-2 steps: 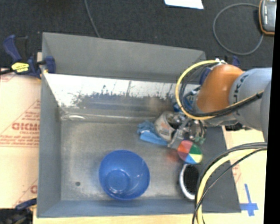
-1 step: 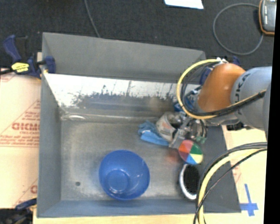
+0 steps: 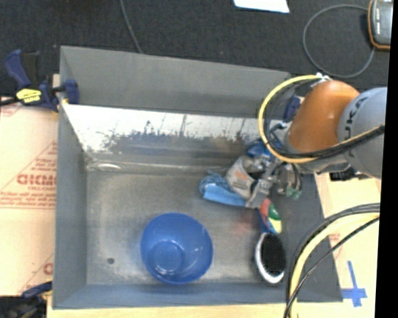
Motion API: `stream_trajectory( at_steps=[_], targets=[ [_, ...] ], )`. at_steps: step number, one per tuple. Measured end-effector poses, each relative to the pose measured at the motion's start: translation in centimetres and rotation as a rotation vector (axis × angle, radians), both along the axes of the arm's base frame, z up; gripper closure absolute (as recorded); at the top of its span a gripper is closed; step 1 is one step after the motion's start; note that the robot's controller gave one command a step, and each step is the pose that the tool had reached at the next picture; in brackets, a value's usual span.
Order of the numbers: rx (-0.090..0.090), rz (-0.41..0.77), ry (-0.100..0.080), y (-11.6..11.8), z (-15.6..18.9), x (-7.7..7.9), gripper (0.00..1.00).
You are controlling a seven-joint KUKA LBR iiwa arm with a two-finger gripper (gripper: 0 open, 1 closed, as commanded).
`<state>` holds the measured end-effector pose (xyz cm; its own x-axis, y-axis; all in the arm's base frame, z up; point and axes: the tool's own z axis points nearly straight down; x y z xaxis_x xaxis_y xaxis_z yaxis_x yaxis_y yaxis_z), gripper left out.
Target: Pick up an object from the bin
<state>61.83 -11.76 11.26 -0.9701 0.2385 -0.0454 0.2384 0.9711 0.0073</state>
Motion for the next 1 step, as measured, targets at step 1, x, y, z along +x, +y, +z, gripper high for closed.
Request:
stream_trajectory(
  at_steps=[1],
  targets=[
    [0.0, 0.003, -0.002, -0.04, 4.3, 0.07, 1.0]
  ],
)
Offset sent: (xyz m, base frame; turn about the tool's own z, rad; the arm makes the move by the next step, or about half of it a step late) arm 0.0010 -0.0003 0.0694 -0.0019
